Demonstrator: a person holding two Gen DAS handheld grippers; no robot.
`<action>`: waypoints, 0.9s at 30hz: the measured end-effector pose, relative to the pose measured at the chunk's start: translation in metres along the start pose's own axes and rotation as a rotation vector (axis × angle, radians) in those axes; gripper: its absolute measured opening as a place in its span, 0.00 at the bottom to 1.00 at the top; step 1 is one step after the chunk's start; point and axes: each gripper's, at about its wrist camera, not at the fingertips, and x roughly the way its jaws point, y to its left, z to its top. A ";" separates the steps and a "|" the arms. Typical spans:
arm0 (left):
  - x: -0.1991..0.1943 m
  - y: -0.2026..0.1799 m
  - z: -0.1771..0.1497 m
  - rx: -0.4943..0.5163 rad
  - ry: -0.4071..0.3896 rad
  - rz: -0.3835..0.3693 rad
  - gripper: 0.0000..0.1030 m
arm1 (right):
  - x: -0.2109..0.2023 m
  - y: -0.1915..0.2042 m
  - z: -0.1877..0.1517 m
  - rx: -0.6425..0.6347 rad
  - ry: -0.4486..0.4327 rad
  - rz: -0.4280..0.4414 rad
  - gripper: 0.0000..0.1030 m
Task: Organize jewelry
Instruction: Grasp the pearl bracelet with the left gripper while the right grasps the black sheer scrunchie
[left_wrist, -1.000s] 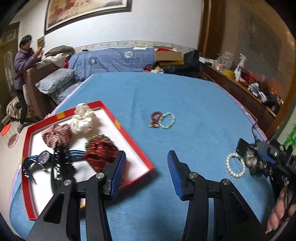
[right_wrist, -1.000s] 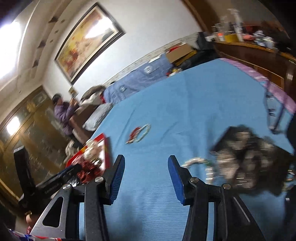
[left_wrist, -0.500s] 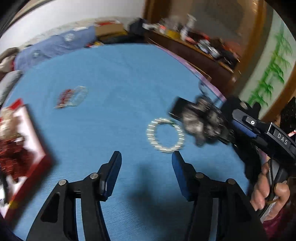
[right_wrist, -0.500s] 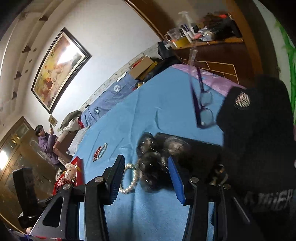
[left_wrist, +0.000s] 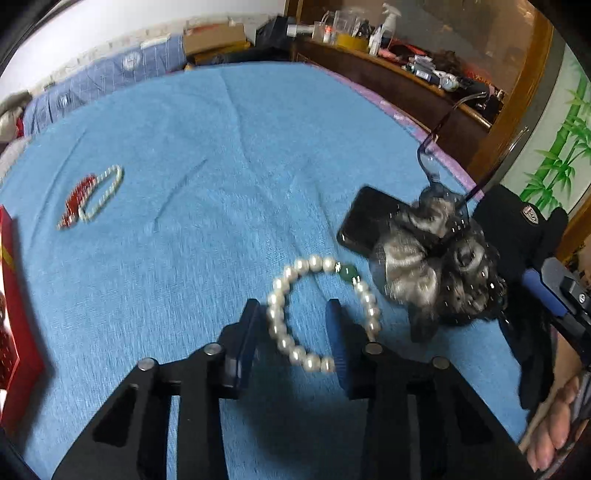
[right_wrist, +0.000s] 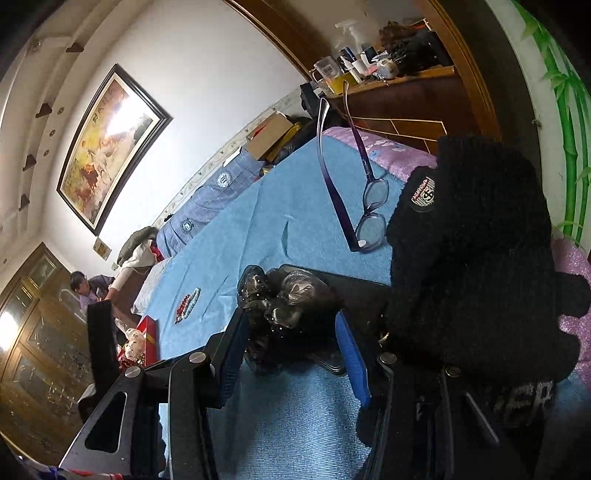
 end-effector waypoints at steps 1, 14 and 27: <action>0.002 -0.004 0.000 0.025 -0.009 0.025 0.19 | 0.000 0.000 0.000 -0.002 0.000 -0.001 0.51; -0.011 0.012 -0.006 0.070 -0.093 0.111 0.08 | 0.006 0.020 0.005 -0.065 -0.001 -0.059 0.65; -0.036 0.048 -0.001 0.000 -0.239 0.201 0.08 | 0.076 0.064 0.010 -0.224 0.114 -0.210 0.66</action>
